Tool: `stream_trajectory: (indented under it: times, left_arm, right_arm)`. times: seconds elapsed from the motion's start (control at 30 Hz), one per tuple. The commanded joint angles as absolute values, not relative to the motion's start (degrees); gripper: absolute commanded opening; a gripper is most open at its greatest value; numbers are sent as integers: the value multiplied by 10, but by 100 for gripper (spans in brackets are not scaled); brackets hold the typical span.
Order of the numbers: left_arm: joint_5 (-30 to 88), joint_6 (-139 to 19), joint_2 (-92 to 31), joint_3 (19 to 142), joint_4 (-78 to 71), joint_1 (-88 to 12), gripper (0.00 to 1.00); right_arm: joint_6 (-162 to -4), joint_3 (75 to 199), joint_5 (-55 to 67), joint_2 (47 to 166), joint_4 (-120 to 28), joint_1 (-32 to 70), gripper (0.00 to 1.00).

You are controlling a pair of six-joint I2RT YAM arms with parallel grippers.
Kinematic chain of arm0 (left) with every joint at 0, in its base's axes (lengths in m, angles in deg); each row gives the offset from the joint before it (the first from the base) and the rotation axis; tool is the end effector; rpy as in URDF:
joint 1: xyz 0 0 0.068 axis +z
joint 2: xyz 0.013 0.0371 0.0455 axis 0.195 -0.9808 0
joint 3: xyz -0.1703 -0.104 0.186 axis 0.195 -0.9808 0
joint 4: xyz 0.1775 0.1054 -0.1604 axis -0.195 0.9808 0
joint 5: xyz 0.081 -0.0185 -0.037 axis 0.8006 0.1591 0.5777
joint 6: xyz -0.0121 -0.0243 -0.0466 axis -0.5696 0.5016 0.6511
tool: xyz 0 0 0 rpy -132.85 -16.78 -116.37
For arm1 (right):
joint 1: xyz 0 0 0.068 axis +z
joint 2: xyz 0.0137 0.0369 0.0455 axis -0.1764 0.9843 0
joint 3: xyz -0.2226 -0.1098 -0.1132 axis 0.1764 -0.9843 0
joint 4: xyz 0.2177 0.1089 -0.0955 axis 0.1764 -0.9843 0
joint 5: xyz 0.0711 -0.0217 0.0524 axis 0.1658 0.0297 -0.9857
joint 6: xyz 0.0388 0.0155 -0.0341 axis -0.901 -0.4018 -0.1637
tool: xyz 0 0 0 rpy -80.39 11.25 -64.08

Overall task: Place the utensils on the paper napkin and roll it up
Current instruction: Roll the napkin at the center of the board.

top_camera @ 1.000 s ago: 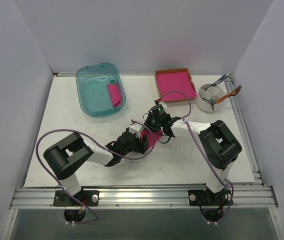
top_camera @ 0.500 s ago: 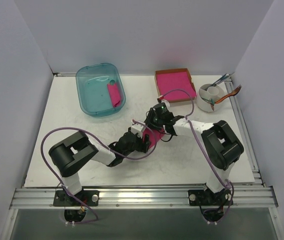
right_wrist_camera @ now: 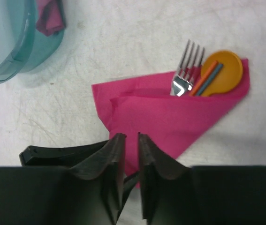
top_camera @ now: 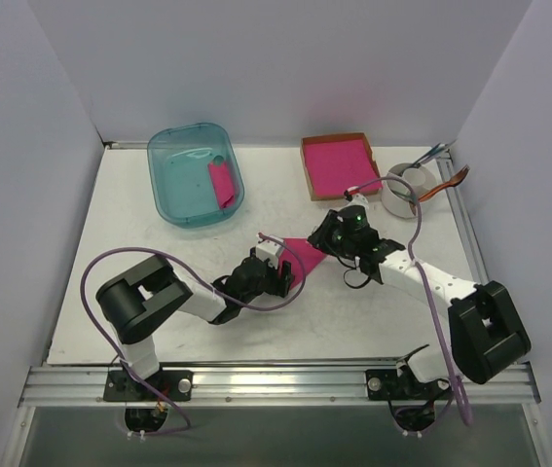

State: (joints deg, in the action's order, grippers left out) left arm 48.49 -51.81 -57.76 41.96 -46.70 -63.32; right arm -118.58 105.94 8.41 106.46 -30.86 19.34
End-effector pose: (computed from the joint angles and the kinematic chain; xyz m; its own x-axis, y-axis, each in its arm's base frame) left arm 0.2026 -0.2487 0.1199 -0.4606 0.0426 -0.8866 0.5364 0.8092 -0.2397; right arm 0.2711 0.1571 0.2362 -0.6179 0.4204 -0.6644 -0.2012 0.7324 0.6505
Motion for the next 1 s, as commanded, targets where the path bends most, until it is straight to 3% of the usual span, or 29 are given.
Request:
stream_trajectory:
  times: [0.0,0.1,0.97]
  left_arm:
    - [468,-512,-602,415,-387,-638,72]
    - [467,-512,-600,415,-386,-638,72]
    - [471,-515,-585,421,-369,-644,72]
  right_arm:
    - [-1180,1017,89,1038,-317,190,14]
    - [-1180,993,73,1040,-302,190,0]
    - [-1169,985,75,1164,-249,194,0]
